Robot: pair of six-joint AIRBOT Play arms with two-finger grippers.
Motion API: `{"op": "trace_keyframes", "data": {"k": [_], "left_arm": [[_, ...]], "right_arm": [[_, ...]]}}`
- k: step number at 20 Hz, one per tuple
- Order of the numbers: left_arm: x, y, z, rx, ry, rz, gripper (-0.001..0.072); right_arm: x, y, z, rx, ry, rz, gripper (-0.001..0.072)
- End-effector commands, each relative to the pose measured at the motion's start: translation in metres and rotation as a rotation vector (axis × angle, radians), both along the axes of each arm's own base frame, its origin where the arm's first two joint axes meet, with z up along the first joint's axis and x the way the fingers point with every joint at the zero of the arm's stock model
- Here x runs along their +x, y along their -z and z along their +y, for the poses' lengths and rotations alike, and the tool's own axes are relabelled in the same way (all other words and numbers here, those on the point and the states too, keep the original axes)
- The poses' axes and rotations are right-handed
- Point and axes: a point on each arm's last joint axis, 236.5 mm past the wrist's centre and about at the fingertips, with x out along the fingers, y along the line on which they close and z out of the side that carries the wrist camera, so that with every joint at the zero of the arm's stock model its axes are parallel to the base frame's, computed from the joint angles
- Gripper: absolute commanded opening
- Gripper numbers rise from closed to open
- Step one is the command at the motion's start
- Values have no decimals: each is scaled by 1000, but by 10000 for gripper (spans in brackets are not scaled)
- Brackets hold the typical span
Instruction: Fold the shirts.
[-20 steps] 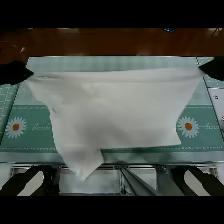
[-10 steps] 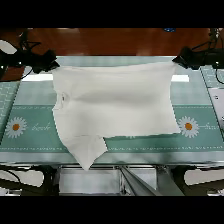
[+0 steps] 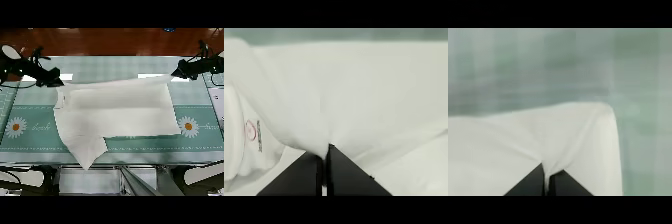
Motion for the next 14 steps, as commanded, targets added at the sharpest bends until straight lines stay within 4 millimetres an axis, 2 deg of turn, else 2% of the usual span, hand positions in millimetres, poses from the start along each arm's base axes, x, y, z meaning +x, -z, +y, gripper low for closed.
{"op": "trace_keyframes", "data": {"k": [1,3,6,7,8,9,11,14], "left_arm": [[-52,40,-3,1,44,134,21],[-65,53,-4,-4,37,172,21],[-72,56,-5,-11,41,195,22],[-77,55,-7,-19,52,215,62],[-85,53,-7,-23,69,245,289],[-93,49,-8,-35,101,271,500],[-101,30,4,-39,157,298,510],[-98,-4,34,-37,45,251,510]], "right_arm": [[-40,38,-5,-35,-39,155,24],[-53,54,-2,-20,-33,201,24],[-61,64,0,-13,-23,226,33],[-61,64,1,-5,-5,237,214],[-63,63,3,5,-9,248,414],[-67,62,4,11,-15,261,408],[-69,48,-9,13,32,261,407],[-72,1,-46,-20,142,177,407]]}}
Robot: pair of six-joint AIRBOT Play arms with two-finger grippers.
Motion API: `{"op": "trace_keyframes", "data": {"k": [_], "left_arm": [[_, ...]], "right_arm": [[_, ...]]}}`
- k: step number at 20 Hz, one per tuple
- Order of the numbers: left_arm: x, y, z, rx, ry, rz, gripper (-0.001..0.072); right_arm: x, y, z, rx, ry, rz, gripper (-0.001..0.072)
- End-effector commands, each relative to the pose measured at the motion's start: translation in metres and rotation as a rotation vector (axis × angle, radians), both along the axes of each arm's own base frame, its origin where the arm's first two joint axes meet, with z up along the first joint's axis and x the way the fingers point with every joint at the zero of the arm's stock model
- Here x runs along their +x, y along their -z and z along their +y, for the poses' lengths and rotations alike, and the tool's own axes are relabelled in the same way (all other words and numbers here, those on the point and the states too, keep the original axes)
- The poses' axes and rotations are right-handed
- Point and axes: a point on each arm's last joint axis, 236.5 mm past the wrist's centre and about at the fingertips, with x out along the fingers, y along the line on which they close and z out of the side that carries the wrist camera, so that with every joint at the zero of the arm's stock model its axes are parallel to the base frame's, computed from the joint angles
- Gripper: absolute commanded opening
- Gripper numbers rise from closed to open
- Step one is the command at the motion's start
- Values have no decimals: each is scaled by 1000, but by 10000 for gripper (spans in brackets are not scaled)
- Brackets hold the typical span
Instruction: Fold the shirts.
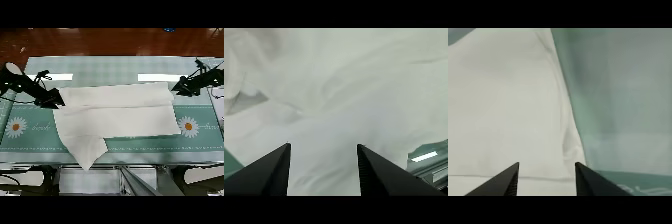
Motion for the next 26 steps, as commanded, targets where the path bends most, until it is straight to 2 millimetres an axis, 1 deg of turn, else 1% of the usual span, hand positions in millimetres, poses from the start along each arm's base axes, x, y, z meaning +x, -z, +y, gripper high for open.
{"op": "trace_keyframes", "data": {"k": [1,2,3,4,5,7,8,10,11,12,14,15,17,20,23,24,26], "left_arm": [[-13,-33,30,16,-84,-39,510],[-20,-38,39,33,-139,-85,510],[-30,-39,46,50,-193,-121,510],[-45,-35,47,50,-238,-163,509],[-57,-32,37,8,-251,-213,509],[-88,-21,8,-100,-308,-224,509],[-104,-11,-1,-113,-334,-202,509],[-138,13,-9,-95,-404,-84,509],[-151,23,-10,-73,-419,-34,509],[-162,33,-8,-49,-424,9,509],[-174,42,-4,-5,-427,59,509],[-176,42,-4,0,-433,74,509],[-182,43,-9,-1,-419,100,509],[-183,56,-18,22,-447,116,509],[-178,65,-48,-30,-432,98,509],[-180,71,-55,-26,-428,101,509],[-187,84,-65,1,-368,93,507]], "right_arm": [[-13,-45,-35,-50,108,-61,407],[-21,-55,-44,-74,137,-91,407],[-31,-59,-50,-100,169,-118,407],[-43,-59,-51,-117,204,-142,407],[-56,-54,-46,-130,232,-161,407],[-87,-34,-25,-131,245,-157,406],[-104,-23,-12,-121,239,-149,406],[-129,-7,15,-79,219,-130,406],[-138,-2,27,-54,207,-126,406],[-144,1,34,-42,195,-125,406],[-150,3,44,-30,173,-117,406],[-150,2,46,-26,166,-117,407],[-148,1,50,-14,163,-123,407],[-147,-1,52,-1,169,-128,406],[-142,-4,54,16,186,-141,406],[-141,-5,54,20,193,-147,406],[-136,-9,50,44,233,-158,406]]}}
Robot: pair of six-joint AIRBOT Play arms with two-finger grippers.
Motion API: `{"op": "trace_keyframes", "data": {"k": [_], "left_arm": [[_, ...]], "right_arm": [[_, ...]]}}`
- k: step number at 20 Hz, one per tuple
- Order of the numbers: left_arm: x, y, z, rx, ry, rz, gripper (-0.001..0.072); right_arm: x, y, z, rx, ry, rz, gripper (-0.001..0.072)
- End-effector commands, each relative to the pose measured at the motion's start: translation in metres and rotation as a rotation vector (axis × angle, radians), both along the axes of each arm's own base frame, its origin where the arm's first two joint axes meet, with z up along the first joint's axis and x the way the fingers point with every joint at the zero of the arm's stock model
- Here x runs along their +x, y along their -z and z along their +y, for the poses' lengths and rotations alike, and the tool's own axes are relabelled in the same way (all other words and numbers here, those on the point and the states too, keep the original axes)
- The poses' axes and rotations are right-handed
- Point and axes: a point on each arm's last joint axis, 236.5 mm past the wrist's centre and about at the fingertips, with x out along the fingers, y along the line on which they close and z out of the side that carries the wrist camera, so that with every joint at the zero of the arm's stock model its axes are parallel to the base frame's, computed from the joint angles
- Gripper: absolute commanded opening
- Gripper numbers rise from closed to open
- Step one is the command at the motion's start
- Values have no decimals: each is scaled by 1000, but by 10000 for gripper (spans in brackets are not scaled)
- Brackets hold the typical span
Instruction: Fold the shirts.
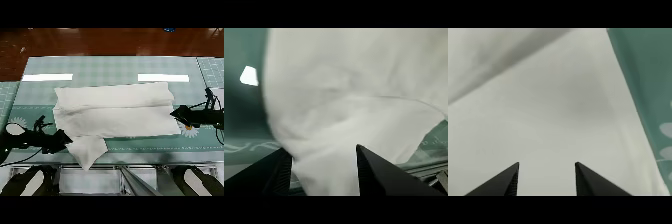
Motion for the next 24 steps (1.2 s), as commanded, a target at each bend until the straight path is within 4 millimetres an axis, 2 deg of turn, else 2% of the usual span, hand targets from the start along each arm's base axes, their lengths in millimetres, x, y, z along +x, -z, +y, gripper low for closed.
{"op": "trace_keyframes", "data": {"k": [1,2,3,4,6,9,12,16,18,21,22,24], "left_arm": [[-2,21,-14,46,55,-24,481],[-5,22,-19,46,90,-22,307],[-6,21,-21,45,115,-31,74],[-5,19,-22,42,124,-36,21],[-1,15,-23,37,133,-45,21],[4,12,-24,32,125,-56,21],[5,10,-27,18,114,-57,21],[8,7,-32,-3,83,-53,21],[10,6,-34,-14,72,-57,21],[12,4,-36,-24,62,-58,21],[12,4,-36,-24,63,-59,21],[15,3,-35,-23,67,-72,21]], "right_arm": [[6,-5,-9,29,63,-19,407],[3,-2,-22,14,95,-9,406],[-2,1,-38,-6,129,7,406],[-14,7,-56,-34,160,42,406],[-49,23,-83,-86,223,179,406],[-76,38,-72,-55,217,288,412],[-83,47,-66,-30,213,324,412],[-81,65,-41,39,137,387,411],[-58,69,-33,72,155,330,411],[-19,62,-25,148,222,204,394],[-11,59,-22,173,214,175,305],[0,46,-12,211,143,106,23]]}}
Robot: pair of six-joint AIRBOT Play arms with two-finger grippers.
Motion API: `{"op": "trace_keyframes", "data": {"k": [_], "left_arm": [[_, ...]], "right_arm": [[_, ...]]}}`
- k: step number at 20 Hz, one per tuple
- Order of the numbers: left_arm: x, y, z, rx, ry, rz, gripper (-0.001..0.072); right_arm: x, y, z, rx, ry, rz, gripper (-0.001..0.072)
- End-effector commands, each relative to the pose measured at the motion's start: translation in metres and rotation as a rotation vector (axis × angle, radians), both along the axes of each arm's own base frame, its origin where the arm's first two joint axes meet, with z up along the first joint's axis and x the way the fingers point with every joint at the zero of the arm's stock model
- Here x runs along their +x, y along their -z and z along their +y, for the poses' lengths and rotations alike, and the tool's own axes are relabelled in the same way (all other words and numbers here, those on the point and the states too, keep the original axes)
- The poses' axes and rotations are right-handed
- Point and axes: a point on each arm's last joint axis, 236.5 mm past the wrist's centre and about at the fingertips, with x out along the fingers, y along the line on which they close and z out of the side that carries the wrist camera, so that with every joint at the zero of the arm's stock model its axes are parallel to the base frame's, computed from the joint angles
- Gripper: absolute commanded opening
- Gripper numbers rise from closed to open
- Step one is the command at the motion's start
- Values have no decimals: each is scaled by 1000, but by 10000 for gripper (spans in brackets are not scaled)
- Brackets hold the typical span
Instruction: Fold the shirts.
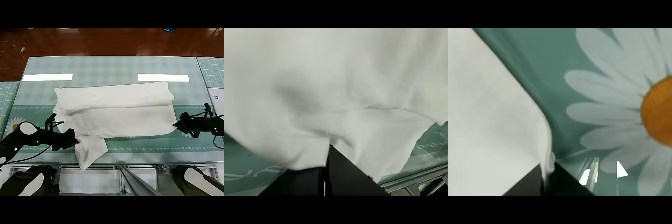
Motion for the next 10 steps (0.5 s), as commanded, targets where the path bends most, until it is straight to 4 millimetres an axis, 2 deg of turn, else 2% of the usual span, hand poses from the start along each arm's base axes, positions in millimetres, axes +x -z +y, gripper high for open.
{"op": "trace_keyframes", "data": {"k": [1,3,4,7,8,10], "left_arm": [[8,-7,-1,-18,5,-27,21],[31,-25,4,-28,-13,-77,21],[49,-38,10,-29,-22,-127,21],[99,-79,28,-22,-66,-251,21],[111,-88,31,-22,-49,-272,21],[138,-91,36,-22,-42,-277,21]], "right_arm": [[26,-24,18,78,-73,-134,25],[26,-37,14,58,-156,-138,25],[31,-45,10,45,-175,-151,25],[59,-73,0,23,-172,-230,25],[66,-79,0,39,-175,-249,24],[85,-91,4,98,-184,-296,25]]}}
